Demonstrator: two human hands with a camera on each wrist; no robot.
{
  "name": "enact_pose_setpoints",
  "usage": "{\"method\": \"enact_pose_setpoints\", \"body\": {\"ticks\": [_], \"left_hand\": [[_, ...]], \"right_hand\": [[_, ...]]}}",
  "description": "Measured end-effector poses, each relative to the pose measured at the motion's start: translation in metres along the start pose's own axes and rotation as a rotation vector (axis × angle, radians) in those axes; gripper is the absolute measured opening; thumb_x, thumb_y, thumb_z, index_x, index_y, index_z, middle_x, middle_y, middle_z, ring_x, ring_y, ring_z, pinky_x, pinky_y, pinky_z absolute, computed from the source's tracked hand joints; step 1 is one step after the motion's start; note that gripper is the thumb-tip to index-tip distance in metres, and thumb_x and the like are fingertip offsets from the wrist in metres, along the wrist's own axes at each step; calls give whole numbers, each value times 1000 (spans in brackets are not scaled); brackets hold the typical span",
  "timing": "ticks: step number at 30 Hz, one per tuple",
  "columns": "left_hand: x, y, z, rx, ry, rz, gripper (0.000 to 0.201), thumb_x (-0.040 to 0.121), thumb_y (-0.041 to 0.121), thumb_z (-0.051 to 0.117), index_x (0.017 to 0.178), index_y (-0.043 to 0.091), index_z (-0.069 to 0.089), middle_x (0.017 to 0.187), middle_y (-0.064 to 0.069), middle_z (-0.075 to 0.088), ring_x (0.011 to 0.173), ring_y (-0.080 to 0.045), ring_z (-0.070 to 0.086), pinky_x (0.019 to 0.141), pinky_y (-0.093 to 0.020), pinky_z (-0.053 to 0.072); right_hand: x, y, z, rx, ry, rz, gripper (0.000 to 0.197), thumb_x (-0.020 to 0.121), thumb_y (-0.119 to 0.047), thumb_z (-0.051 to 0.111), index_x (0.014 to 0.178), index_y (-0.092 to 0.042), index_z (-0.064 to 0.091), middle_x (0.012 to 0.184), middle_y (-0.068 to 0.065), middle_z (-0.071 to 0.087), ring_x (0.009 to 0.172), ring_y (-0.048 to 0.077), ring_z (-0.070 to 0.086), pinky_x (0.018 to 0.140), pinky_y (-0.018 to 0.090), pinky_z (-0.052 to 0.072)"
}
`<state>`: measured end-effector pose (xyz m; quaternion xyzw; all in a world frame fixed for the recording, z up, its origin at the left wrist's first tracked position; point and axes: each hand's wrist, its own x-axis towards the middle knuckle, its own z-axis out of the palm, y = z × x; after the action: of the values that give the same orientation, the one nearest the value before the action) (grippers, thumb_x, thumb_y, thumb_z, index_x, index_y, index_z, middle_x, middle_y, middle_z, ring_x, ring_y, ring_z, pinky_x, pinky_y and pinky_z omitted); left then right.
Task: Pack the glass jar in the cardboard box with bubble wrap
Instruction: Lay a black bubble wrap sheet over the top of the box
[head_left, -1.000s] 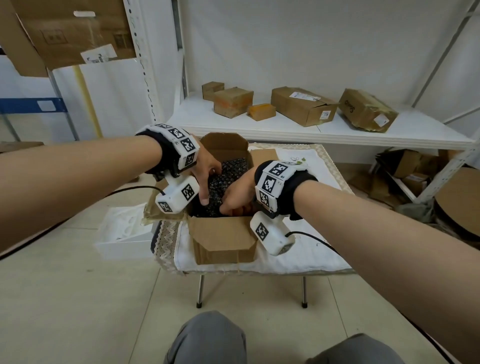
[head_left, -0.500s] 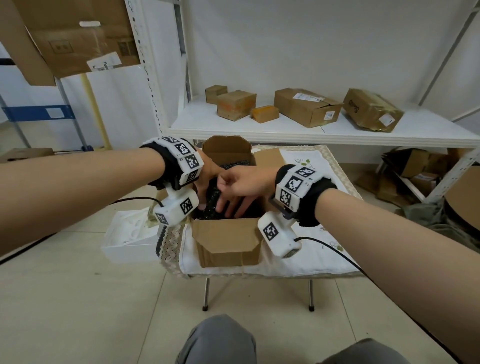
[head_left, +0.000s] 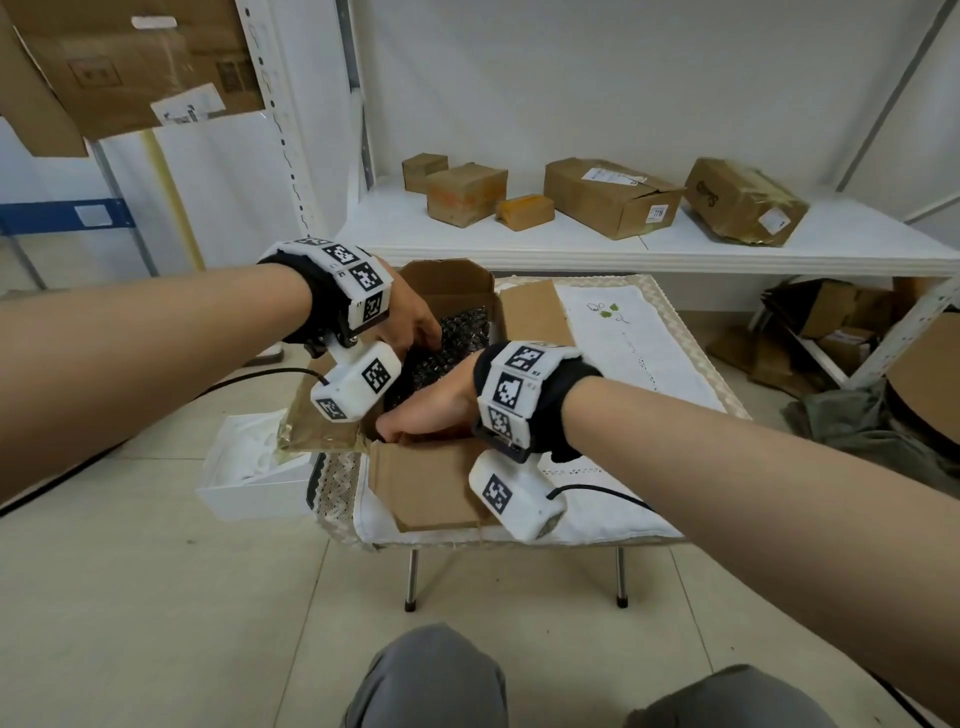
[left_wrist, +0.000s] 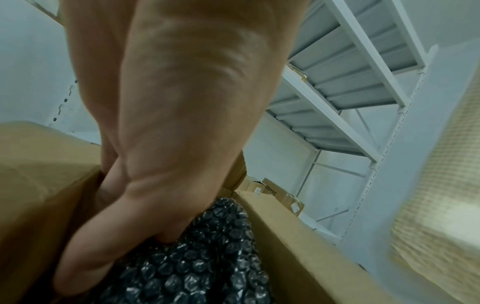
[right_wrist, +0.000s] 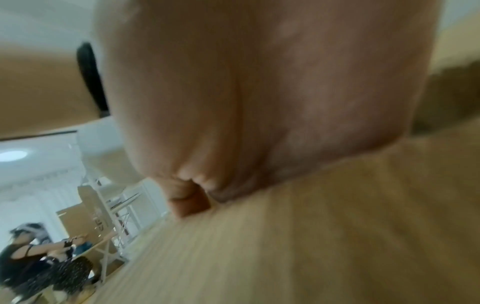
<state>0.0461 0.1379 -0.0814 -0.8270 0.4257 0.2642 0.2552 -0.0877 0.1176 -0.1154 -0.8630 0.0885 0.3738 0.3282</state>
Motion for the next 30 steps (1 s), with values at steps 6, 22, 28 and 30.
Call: {"method": "enact_pose_setpoints", "body": {"ticks": [6, 22, 28, 30], "left_hand": [[-2, 4, 3, -72, 50, 6, 59, 87, 27, 69, 141, 29, 44, 138, -1, 55, 124, -21, 54, 108, -43, 43], [-17, 19, 10, -176, 29, 5, 56, 79, 25, 80, 128, 10, 57, 124, -10, 66, 115, -29, 62, 102, -44, 48], [-15, 23, 12, -140, 71, -7, 86, 69, 34, 86, 143, 23, 42, 137, 0, 56, 122, -23, 57, 105, -40, 45], [-15, 25, 12, -111, 82, -27, 87, 72, 35, 84, 145, 21, 39, 140, -1, 54, 125, -22, 54, 108, -39, 42]], "right_hand": [[-22, 11, -35, 48, 232, -64, 30, 103, -22, 43, 108, 4, 56, 98, 17, 73, 80, 29, 69, 79, 43, 62], [-31, 3, -65, -133, 482, 98, 14, 98, -9, 46, 108, -4, 55, 99, 14, 58, 112, 32, 60, 88, 38, 52], [-29, 16, -62, -253, 482, 121, 15, 101, -14, 46, 91, -4, 52, 130, 19, 61, 118, 33, 61, 59, 24, 44], [-33, 17, -62, -273, 493, 140, 19, 101, -16, 45, 113, -2, 52, 130, 19, 61, 118, 32, 62, 56, 24, 41]]}}
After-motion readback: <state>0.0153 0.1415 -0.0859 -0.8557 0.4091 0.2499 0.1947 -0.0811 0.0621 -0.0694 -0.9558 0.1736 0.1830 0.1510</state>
